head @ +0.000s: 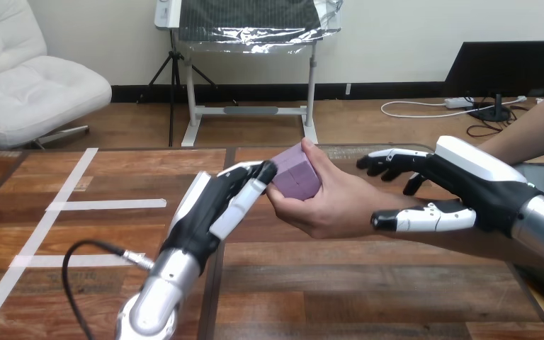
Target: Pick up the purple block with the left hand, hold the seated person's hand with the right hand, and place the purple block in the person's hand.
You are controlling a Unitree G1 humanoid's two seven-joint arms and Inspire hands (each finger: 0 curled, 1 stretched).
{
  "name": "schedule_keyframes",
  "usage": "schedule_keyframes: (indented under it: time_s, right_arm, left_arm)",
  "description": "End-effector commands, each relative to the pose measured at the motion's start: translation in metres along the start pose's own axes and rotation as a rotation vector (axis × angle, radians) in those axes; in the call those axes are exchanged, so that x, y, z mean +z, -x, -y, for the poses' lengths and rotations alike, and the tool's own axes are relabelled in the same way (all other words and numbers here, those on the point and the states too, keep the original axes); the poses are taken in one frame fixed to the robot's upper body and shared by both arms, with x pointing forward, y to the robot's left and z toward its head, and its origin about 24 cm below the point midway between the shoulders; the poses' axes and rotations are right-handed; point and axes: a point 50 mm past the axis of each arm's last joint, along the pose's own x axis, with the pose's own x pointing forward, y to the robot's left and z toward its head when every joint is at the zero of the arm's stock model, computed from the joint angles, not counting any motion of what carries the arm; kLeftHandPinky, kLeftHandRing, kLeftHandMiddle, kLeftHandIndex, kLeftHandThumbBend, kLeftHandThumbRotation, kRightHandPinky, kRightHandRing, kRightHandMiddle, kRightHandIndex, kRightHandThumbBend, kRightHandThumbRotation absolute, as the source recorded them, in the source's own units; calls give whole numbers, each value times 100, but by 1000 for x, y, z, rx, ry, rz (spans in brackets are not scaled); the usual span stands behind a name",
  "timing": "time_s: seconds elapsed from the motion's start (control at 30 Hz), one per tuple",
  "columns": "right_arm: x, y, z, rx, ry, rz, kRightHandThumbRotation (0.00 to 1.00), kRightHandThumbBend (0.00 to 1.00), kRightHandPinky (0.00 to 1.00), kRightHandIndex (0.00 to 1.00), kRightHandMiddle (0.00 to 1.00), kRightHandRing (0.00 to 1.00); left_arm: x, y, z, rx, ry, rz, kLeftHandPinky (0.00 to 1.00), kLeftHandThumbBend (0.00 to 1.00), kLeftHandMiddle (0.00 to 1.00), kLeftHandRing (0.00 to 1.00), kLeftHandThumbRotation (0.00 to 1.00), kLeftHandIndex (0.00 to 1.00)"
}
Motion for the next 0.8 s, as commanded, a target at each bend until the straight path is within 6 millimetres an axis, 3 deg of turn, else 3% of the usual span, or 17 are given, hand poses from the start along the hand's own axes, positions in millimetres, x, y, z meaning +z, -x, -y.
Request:
schedule_keyframes:
  time_s: [0.0, 0.37, 0.77]
  right_arm:
    - [-3, -2, -17, 14, -84, -4, 96, 98, 70, 90, 88, 87]
    - [-4, 1, -20, -38, -169, 15, 99, 100, 72, 93, 91, 89]
    - [-2, 5, -21, -100, -241, 66, 100, 99, 77, 94, 92, 88]
  left_arm:
    - [23, -1, -12, 53, -11, 113, 86, 78, 82, 85, 100, 79]
    - [22, 16, -17, 135, 21, 124, 94, 82, 85, 89, 100, 84]
    - [28, 39, -22, 242, 74, 165, 92, 86, 87, 89, 100, 86]
